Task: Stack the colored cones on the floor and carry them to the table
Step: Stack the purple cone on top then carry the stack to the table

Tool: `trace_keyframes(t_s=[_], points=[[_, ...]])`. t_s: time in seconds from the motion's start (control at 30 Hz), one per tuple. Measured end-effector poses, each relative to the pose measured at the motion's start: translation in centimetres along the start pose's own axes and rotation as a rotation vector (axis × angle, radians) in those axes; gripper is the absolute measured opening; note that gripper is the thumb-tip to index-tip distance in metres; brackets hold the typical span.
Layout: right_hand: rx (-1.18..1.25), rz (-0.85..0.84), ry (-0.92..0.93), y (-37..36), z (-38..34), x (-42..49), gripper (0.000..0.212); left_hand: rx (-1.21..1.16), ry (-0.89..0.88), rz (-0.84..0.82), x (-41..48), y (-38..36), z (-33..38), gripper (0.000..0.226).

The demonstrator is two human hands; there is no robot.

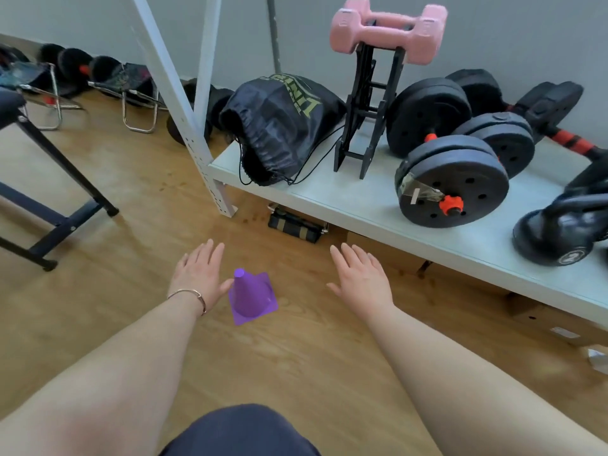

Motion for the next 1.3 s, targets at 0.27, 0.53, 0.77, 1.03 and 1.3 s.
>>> trace_keyframes(t_s=[0.27,0.53,0.77,1.03,1.3], points=[[0.006,-0.158,0.048,-10.3,-4.3,4.9,0.079,-0.059,-0.018,-0.102,3.3,-10.6,-0.6,0.088],[0.039,-0.299,0.131,-18.3,-9.4,10.2,0.070,-0.230,0.006,-0.348,4.3,-19.3,0.6,0.083],[0.158,-0.625,-0.013,-23.2,-10.5,11.4,0.076,-0.519,0.056,-0.551,4.5,-23.5,2.9,0.069],[0.421,-0.666,-0.188,-25.3,-9.6,10.4,0.085,-0.628,0.138,-0.562,3.4,-24.6,3.5,0.072],[0.736,-0.496,-0.336,-24.6,-5.8,6.8,0.083,-0.892,0.140,-0.515,2.2,-22.2,5.6,0.082]])
Point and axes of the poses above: each hand's wrist, its own x-axis towards the middle knuckle, its own y-axis out of the back of the hand, z = x × y, the point moved 8 cm from there along x, towards the middle knuckle, and after that the axes turned 10 degrees about x, right-handed, at the moved point
